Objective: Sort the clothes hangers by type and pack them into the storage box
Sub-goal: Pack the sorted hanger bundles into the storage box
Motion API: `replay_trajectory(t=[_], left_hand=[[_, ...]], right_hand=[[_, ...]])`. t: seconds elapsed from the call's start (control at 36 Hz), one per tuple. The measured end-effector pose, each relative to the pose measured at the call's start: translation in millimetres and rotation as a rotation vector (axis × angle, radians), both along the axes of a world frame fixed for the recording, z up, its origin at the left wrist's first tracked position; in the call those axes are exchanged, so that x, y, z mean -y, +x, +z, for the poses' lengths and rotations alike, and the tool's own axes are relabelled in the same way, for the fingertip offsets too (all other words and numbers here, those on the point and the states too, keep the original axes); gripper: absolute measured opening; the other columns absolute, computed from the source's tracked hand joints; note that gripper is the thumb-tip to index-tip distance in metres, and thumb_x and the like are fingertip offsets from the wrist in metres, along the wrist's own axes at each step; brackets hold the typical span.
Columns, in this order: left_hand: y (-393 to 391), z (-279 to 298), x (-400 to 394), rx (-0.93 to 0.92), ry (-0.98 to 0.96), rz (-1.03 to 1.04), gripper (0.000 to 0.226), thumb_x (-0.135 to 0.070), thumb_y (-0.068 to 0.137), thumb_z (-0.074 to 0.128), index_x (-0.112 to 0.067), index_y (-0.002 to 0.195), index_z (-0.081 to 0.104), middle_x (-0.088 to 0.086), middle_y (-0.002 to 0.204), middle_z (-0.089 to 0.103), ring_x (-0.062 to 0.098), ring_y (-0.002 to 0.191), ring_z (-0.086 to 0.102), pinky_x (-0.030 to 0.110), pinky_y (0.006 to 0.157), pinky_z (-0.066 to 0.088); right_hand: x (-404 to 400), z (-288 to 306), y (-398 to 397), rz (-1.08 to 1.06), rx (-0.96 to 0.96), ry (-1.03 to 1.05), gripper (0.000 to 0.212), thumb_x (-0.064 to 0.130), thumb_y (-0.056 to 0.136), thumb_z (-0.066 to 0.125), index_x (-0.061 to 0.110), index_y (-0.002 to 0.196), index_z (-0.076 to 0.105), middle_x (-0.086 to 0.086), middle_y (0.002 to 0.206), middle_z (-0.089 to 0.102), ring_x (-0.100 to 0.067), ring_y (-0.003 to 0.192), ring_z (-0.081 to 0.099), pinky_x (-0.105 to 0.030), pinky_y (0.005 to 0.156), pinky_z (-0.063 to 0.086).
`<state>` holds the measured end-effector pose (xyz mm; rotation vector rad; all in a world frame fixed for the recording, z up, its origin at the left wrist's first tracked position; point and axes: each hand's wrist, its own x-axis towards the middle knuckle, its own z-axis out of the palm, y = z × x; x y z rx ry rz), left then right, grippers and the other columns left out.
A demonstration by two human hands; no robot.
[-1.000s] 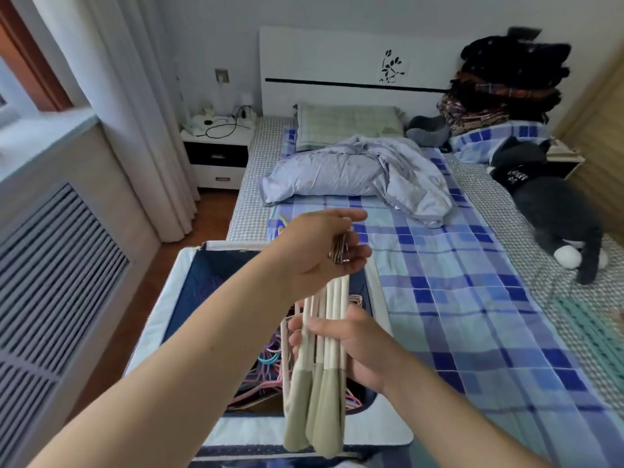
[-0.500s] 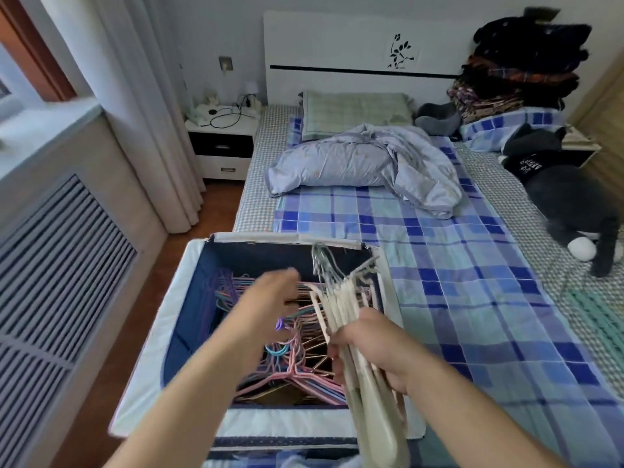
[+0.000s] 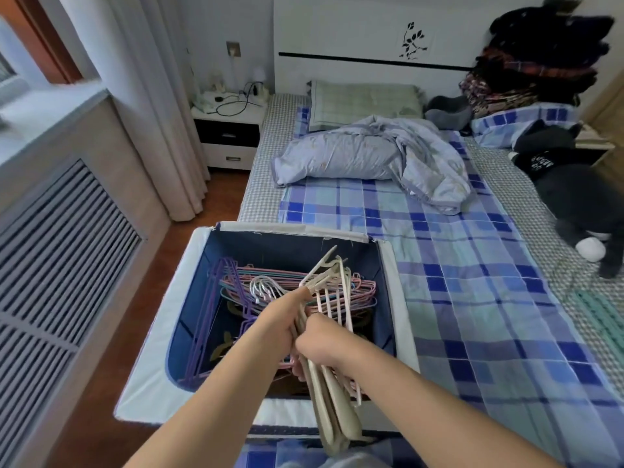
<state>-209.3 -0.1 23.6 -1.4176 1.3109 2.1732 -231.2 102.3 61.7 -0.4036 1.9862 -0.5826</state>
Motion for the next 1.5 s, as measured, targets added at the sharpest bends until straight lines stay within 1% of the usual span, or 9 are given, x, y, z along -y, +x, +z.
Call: replay_trajectory(t=[0.14, 0.28, 0.47, 0.64, 0.75, 0.81, 0.94, 1.08, 1.5], left_hand=[[-27, -10, -4, -0.007, -0.004, 0.025, 0.023, -0.022, 0.087, 0.064, -0.005, 0.082, 0.051, 0.011, 0.064, 0.050, 0.025, 0.055, 0.051, 0.030, 0.056, 0.044], [-43, -32, -10, -0.082, 0.077, 0.158, 0.021, -0.019, 0.097, 0.058, -0.009, 0.080, 0.050, 0.008, 0.064, 0.047, 0.022, 0.053, 0.047, 0.028, 0.051, 0.039], [-50, -91, -28, -0.152, 0.126, 0.200, 0.016, -0.016, 0.098, 0.058, -0.009, 0.085, 0.054, 0.003, 0.053, 0.042, 0.018, 0.046, 0.046, 0.034, 0.056, 0.045], [-58, -125, -17, -0.143, 0.251, 0.295, 0.016, -0.007, 0.089, 0.058, -0.013, 0.077, 0.049, 0.001, 0.056, 0.035, 0.013, 0.041, 0.037, 0.030, 0.054, 0.049], [-63, -125, 8, -0.106, 0.245, 0.198, 0.018, -0.007, 0.086, 0.059, -0.015, 0.075, 0.047, -0.002, 0.056, 0.036, 0.011, 0.043, 0.031, 0.024, 0.051, 0.041], [-65, -127, 23, -0.067, 0.223, 0.120, 0.017, -0.006, 0.087, 0.059, -0.013, 0.075, 0.050, -0.002, 0.057, 0.041, 0.011, 0.045, 0.032, 0.023, 0.048, 0.039], [-68, -133, 40, -0.058, 0.172, -0.070, 0.018, -0.009, 0.086, 0.060, -0.014, 0.073, 0.049, 0.001, 0.055, 0.039, 0.015, 0.052, 0.036, 0.026, 0.043, 0.041], [-70, -145, 20, -0.196, 0.106, -0.099, 0.013, -0.006, 0.085, 0.059, -0.010, 0.080, 0.049, 0.005, 0.060, 0.036, 0.016, 0.047, 0.037, 0.028, 0.050, 0.043], [-35, -175, -75, -0.202, 0.342, 0.106, 0.013, -0.011, 0.085, 0.064, -0.011, 0.092, 0.054, 0.004, 0.070, 0.044, 0.018, 0.064, 0.048, 0.034, 0.066, 0.044]], right_hand=[[-16, -3, -5, 0.038, -0.236, -0.013, 0.037, 0.034, 0.078, 0.056, 0.024, 0.113, 0.055, 0.001, 0.101, 0.066, -0.021, 0.090, 0.065, -0.039, 0.081, 0.056], [-59, -1, -21, -0.032, -0.515, -0.132, 0.053, 0.045, 0.095, 0.052, 0.027, 0.144, 0.048, 0.012, 0.148, 0.042, -0.010, 0.138, 0.036, -0.030, 0.112, 0.031], [-95, -45, -22, 0.034, -0.320, 0.048, 0.083, 0.063, 0.091, 0.050, 0.035, 0.158, 0.010, 0.017, 0.163, -0.014, -0.015, 0.153, 0.005, -0.044, 0.122, 0.022], [-71, -72, -18, -0.025, -0.302, 0.050, 0.083, 0.063, 0.092, 0.047, 0.034, 0.158, 0.006, 0.017, 0.161, -0.025, -0.017, 0.153, 0.008, -0.044, 0.120, 0.025], [-74, -57, -17, -0.044, -0.017, -0.085, 0.089, 0.070, 0.091, 0.045, 0.040, 0.157, -0.008, 0.013, 0.165, -0.015, -0.008, 0.152, -0.003, -0.035, 0.121, 0.010], [-81, -53, -15, -0.044, 0.077, -0.095, 0.084, 0.066, 0.095, 0.043, 0.041, 0.157, -0.007, 0.012, 0.165, 0.009, -0.008, 0.151, 0.015, -0.027, 0.114, 0.020], [-81, -67, 8, 0.462, -0.349, 0.201, 0.047, 0.051, 0.103, 0.030, 0.024, 0.140, 0.040, -0.013, 0.129, 0.059, -0.039, 0.115, 0.055, -0.046, 0.082, 0.043], [-80, -59, 23, 0.388, -0.388, -0.007, 0.043, 0.051, 0.101, 0.032, 0.019, 0.100, 0.060, -0.009, 0.105, 0.062, -0.032, 0.099, 0.057, -0.043, 0.077, 0.044], [-117, -66, -38, -0.077, -0.850, -0.106, 0.023, 0.026, 0.102, 0.044, 0.019, 0.106, 0.066, 0.013, 0.107, 0.051, -0.004, 0.101, 0.048, -0.024, 0.088, 0.046]])
